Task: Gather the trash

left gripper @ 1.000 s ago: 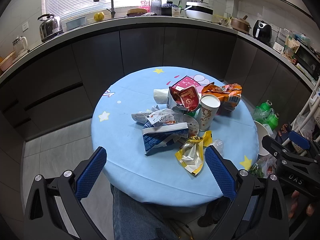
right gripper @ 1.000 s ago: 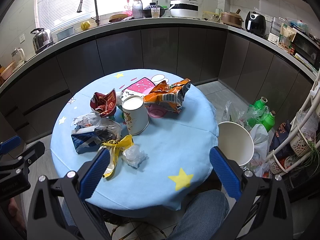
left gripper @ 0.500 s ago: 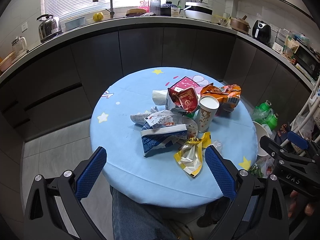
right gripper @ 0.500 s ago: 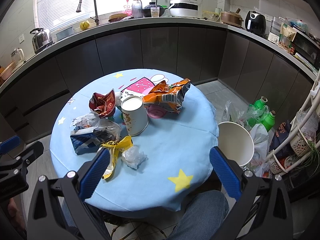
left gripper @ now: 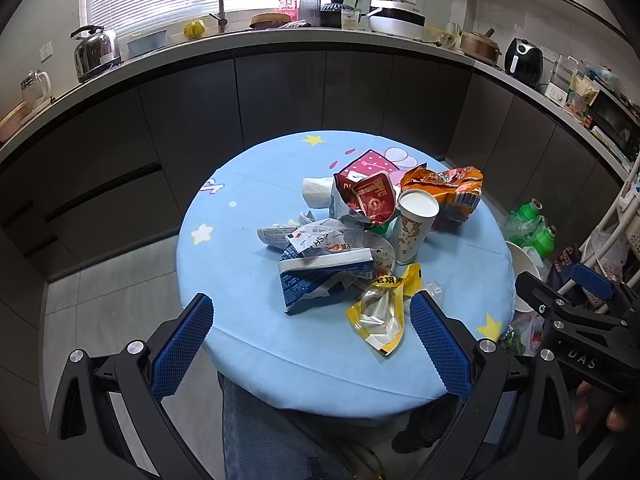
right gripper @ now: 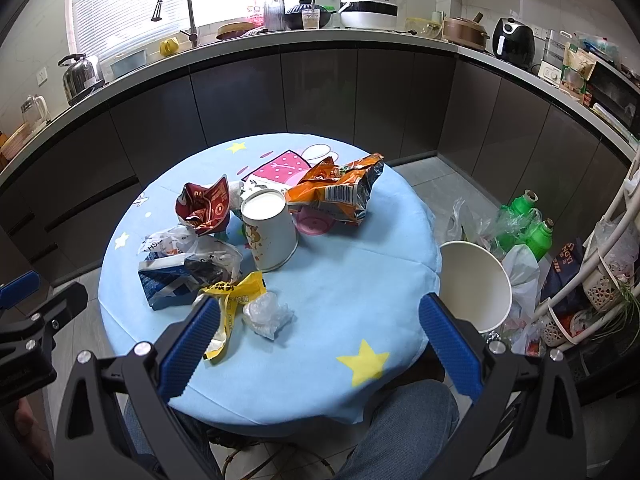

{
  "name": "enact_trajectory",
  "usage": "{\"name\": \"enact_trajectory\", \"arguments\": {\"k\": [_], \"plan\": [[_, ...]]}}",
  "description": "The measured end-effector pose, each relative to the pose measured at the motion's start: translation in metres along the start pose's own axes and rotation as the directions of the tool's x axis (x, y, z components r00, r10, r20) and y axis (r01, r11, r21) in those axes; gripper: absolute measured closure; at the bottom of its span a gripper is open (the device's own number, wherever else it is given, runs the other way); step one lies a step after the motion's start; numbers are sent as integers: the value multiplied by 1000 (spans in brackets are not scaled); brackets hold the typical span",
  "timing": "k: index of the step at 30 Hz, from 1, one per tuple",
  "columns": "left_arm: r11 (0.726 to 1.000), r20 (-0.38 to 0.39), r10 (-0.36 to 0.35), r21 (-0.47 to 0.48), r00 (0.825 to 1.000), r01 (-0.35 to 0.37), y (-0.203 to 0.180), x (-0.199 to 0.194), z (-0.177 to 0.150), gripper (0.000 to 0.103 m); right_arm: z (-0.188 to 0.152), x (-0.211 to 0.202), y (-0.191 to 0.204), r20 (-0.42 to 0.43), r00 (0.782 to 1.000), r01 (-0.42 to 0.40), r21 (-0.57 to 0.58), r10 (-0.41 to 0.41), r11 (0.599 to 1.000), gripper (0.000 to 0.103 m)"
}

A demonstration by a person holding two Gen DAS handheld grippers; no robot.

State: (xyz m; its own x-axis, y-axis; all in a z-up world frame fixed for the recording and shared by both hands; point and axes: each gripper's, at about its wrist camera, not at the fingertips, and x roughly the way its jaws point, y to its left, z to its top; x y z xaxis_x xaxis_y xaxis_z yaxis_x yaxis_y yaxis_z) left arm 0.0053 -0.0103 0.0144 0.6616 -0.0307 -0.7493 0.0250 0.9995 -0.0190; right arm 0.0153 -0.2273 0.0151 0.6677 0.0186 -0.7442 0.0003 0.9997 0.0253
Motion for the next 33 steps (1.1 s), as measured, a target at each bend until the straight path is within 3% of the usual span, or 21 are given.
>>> {"name": "enact_trajectory", "arguments": {"k": [10,14,17,21,23,31,33], "plan": [[1000,-14,-5,0,1000,5,4,12,4,9,0,15,3,-19,1000,-13,-11,13,1000,3],[999,7,-21,36,1000,21,17,18,4,9,-5,26,4,-12,996,-86,-89,86,992,3],[996,0,-54,67,999,54,24,27,0,9,-18,46,12,-71,991,-121,-170,110,978,3],[991,-66,-125,32,990,127,34,51,-3,9,-28,78,16,-134,977,-184,-138,166,973,4],[989,-93,-142,19,985,145,37,62,-5,9,-30,93,19,-161,969,-208,-126,187,970,18],[979,-115,-202,5,973,204,44,90,7,19,-26,135,34,-228,942,-275,-115,244,954,42],[977,-126,-210,17,969,214,44,99,9,23,-26,142,37,-242,939,-281,-122,246,952,68]]}}
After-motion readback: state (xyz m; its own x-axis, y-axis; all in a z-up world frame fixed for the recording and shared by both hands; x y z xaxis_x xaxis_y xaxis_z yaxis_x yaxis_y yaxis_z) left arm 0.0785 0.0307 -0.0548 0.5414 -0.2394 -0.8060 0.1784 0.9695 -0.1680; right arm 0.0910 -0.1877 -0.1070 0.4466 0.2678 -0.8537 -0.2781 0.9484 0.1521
